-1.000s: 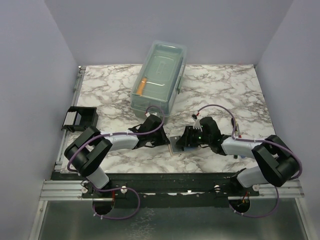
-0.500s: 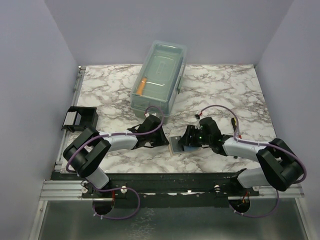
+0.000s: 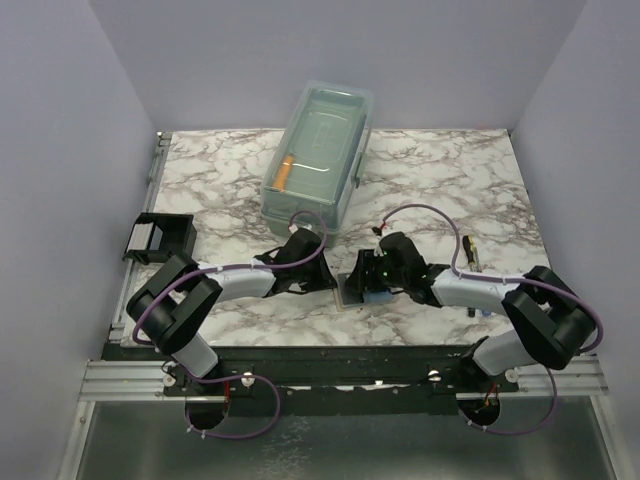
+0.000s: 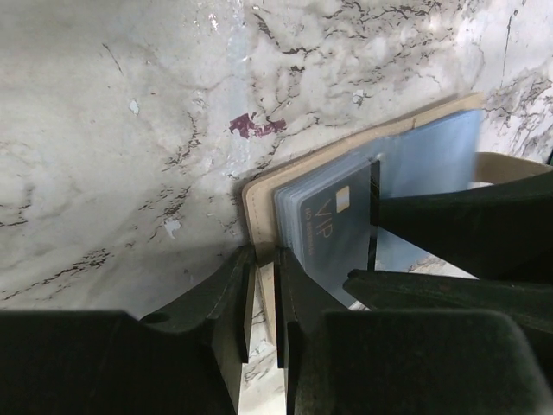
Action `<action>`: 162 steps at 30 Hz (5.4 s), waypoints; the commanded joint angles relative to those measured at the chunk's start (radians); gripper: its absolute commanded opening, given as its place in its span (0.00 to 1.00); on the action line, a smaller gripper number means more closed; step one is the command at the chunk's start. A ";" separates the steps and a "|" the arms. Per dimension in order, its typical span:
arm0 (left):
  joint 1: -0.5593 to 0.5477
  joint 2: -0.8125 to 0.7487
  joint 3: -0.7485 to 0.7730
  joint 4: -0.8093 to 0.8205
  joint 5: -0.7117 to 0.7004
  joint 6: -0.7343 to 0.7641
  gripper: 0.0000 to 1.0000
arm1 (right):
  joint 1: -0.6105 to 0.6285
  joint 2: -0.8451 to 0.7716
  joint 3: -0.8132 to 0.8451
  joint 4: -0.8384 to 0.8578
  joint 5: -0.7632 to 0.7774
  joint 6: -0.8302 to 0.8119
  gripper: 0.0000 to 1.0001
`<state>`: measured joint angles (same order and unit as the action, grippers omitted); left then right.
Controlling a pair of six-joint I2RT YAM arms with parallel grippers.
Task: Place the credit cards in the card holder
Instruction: Insert the credit card into the card holder, then move the storage box to the center of the board.
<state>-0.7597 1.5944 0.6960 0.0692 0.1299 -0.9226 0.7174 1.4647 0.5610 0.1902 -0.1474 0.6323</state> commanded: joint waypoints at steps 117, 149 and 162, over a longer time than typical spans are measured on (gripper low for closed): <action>1.061 0.183 0.663 -0.747 -0.323 0.881 0.00 | -0.050 -0.227 0.017 -0.132 -0.265 -0.224 0.63; 0.830 0.228 0.783 -0.802 -0.250 0.684 0.00 | -0.061 -0.196 0.015 -0.118 -0.291 -0.216 0.63; 0.832 0.061 0.820 -0.844 -0.338 0.679 0.00 | -0.137 -0.148 0.007 -0.106 -0.350 -0.189 0.62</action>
<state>0.0654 1.7466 1.4799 -0.7525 -0.1623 -0.2394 0.6121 1.2915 0.5861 0.0601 -0.4450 0.4263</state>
